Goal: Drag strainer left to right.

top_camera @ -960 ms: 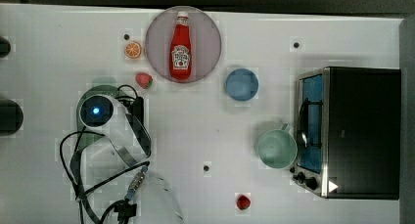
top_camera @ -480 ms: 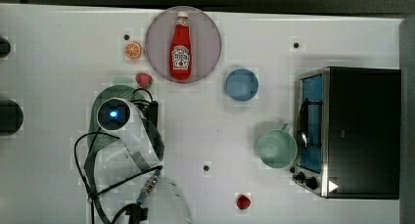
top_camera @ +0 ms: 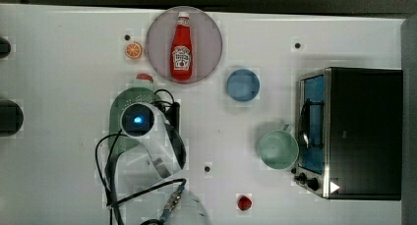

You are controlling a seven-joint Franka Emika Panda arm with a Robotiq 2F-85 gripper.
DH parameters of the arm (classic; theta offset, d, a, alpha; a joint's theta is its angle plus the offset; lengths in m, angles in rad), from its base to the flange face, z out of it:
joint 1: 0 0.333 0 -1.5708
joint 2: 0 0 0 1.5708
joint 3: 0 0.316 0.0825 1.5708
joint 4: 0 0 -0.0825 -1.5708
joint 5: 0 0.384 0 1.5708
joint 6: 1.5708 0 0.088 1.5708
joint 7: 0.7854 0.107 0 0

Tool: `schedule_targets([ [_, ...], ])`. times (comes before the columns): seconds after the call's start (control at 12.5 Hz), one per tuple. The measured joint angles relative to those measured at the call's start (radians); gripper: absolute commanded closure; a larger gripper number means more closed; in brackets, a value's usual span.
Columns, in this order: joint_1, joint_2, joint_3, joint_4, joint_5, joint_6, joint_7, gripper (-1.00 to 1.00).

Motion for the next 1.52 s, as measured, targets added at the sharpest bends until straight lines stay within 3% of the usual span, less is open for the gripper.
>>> schedule_targets([
  [1.12,-0.174,-0.001,-0.188,-0.027,0.022,0.031,-0.227,-1.0],
  [1.52,-0.178,-0.002,-0.237,-0.018,0.015,0.021,-0.381,-1.0],
])
